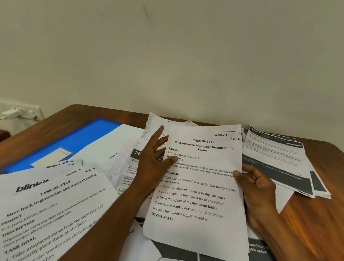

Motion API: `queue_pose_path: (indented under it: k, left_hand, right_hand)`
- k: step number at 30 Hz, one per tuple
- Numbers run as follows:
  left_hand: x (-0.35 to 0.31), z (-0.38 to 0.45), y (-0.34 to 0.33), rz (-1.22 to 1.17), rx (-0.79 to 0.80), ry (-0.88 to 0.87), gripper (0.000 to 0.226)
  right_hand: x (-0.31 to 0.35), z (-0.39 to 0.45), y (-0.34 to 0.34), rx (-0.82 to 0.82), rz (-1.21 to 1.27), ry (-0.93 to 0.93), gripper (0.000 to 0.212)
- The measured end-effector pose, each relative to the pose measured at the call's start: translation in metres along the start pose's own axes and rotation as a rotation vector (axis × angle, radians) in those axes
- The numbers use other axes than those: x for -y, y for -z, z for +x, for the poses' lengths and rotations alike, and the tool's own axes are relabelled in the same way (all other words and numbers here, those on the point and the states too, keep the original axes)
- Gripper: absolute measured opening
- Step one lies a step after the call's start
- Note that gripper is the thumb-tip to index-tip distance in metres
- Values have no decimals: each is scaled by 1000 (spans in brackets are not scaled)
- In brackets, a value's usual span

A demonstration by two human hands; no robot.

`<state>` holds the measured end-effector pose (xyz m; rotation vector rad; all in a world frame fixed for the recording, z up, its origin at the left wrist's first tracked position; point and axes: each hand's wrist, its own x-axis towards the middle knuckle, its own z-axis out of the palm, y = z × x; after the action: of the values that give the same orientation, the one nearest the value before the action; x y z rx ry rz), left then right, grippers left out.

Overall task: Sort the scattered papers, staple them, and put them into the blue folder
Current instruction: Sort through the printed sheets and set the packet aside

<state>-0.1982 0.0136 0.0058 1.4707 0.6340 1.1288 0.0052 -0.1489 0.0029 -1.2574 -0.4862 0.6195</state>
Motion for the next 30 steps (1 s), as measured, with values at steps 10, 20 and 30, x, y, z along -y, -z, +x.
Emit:
queue_pose_path:
  k: [10, 20, 30]
  left_hand:
    - [2, 3, 1, -125, -108, 144, 42]
    - [4, 2, 2, -122, -96, 135, 37]
    - [5, 3, 5, -142, -80, 165, 37]
  right_hand:
    - [-2, 4, 0, -16, 7, 49, 11]
    - [-2, 5, 3, -39, 15, 44, 31]
    - [-2, 4, 4, -44, 38, 29, 16]
